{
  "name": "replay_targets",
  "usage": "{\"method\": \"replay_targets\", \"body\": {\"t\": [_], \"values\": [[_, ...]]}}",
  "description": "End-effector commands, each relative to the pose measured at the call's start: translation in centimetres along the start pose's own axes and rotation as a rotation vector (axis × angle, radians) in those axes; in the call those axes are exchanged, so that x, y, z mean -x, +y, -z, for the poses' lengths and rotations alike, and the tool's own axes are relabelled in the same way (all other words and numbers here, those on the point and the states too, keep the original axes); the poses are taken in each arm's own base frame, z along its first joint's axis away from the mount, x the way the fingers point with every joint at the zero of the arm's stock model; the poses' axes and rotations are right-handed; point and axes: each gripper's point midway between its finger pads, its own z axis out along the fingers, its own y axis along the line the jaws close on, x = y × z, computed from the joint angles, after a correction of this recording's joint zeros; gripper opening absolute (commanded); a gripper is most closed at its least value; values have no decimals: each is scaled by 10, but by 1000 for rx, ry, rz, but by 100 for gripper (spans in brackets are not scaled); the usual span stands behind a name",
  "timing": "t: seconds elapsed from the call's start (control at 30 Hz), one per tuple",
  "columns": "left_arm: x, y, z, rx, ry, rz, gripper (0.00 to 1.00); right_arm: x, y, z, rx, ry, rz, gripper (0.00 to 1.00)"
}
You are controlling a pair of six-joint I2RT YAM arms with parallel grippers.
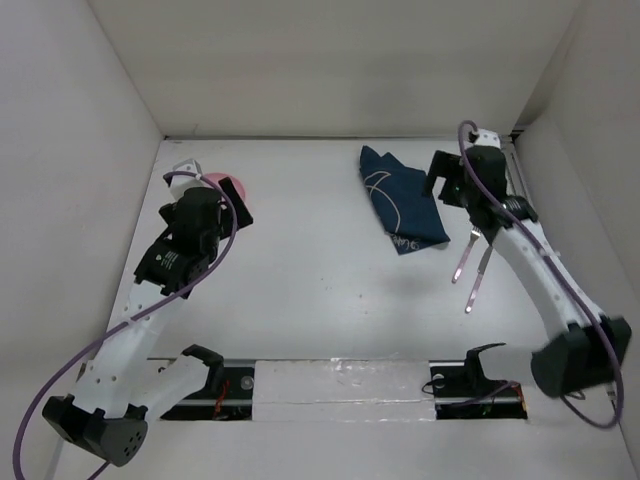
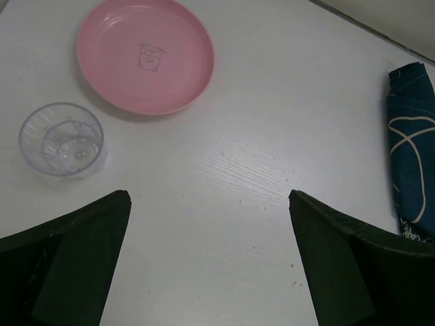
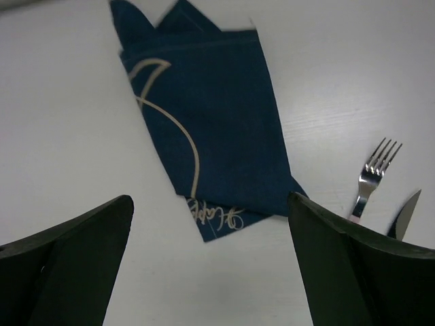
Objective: Set the dinner table for one person
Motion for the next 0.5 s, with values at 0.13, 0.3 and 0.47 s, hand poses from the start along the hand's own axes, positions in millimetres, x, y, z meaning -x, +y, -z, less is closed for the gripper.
{"method": "replay_targets", "body": {"t": [0.13,0.3,0.47], "values": [[-2,-14,-3,-72,10,-25,100,25,19,-131,139,109,125,100],[-6,-18,-3,-103,26,-44,100,4,16,-196,352,245,116,100],[-11,-21,-6,-114,46,-50,100,-24,-26,-245,362,348,-3,100]]}}
